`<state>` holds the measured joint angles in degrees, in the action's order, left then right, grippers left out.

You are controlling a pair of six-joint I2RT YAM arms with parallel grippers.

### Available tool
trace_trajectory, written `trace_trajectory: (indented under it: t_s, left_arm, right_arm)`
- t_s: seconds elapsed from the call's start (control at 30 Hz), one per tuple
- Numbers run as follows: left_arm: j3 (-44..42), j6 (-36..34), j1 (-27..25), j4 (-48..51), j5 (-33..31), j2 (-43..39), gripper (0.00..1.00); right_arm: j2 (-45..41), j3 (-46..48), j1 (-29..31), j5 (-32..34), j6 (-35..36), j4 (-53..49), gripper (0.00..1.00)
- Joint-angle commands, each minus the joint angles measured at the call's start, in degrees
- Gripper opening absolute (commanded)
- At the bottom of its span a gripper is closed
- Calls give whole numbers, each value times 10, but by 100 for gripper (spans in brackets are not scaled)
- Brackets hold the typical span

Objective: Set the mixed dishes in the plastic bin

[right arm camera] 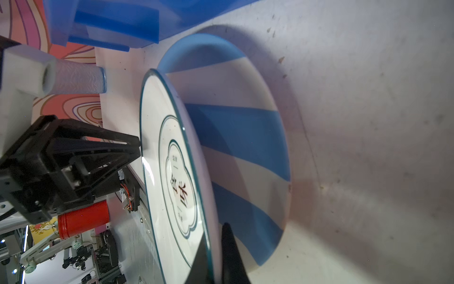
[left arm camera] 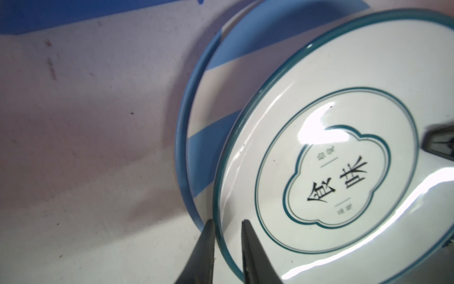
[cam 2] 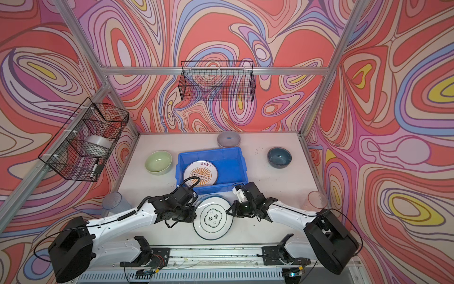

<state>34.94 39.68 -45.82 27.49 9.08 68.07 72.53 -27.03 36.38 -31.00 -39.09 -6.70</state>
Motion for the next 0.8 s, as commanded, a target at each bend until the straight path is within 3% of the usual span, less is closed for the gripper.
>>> trace_trajectory:
  t_s: [0.0, 0.3, 0.4, 0.53, 0.77]
  left_arm:
    - [17, -7, -3, 7, 8, -23, 33]
    - [71, -36, 4, 85, -52, -67, 54]
    - [84, -47, 20, 116, -68, -84, 55]
    - [93, -62, 76, 145, -60, -107, 55]
    - [105, -84, 183, 147, -26, -130, 56]
  right_arm:
    - [-21, -14, -5, 5, 25, -38, 0]
    - [-54, -52, -12, 33, 67, -134, 0]
    - [-67, -65, -13, 34, 81, -159, 0]
    - [-79, -91, -15, 55, 109, -198, 0]
    - [-74, -140, -17, 21, 112, -187, 0]
